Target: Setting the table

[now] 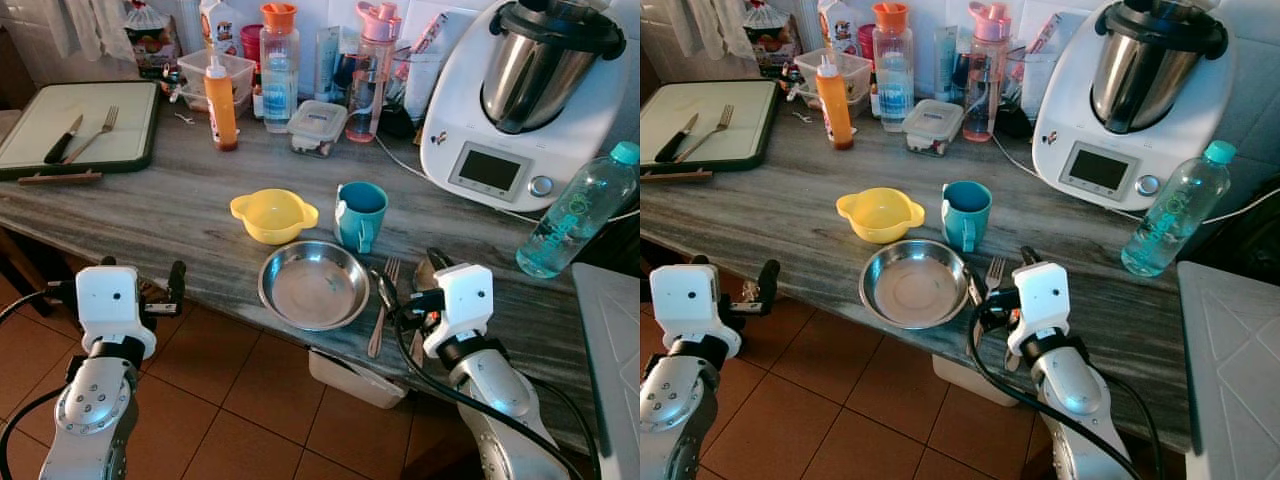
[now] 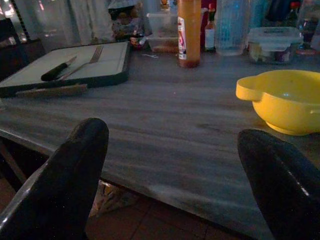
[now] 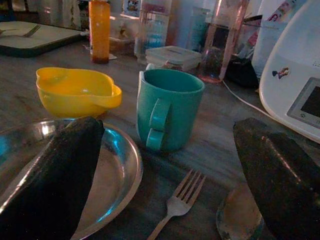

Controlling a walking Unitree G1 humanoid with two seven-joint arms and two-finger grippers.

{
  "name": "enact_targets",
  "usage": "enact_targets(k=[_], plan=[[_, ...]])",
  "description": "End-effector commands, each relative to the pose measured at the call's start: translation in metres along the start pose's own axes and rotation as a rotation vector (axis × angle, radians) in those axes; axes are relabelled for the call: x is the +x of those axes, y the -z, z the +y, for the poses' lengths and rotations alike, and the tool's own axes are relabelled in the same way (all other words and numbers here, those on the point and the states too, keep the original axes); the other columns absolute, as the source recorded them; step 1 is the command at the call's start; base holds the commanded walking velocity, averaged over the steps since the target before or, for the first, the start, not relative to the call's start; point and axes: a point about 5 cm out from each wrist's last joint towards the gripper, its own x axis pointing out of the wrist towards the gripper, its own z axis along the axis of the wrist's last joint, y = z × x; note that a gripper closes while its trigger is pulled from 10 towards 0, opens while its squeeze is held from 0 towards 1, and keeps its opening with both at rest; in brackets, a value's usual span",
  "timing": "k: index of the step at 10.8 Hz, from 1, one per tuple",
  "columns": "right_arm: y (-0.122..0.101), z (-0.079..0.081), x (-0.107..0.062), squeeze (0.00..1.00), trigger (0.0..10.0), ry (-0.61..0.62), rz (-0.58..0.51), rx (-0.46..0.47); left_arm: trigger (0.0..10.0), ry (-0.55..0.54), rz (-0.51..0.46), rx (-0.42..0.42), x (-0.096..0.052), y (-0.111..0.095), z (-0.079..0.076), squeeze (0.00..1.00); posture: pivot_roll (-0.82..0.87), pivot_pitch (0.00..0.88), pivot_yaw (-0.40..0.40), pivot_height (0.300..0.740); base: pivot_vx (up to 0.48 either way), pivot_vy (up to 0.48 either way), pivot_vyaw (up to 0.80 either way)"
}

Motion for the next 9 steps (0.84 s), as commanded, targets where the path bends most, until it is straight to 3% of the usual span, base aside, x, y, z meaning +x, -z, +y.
enact_targets(k=[1, 9], plan=[[-0.0032, -0.0002, 0.0001, 0.0, 10.0, 0.006, -0.011, -0.004, 10.0, 0.004, 0.008, 0.002, 0.0005, 0.0004, -0.0006, 0.0, 0.17, 0.012, -0.041, 0.74, 0.0, 0.289, 0.0], [-0.0012, 0.0008, 0.0005, 0.0, 10.0, 0.021, -0.011, 0.0, 10.0, 0.025, 0.008, 0.016, 0.0015, -0.0004, -0.0002, 0.0, 0.17, 0.011, -0.031, 0.74, 0.0, 0.46, 0.0]])
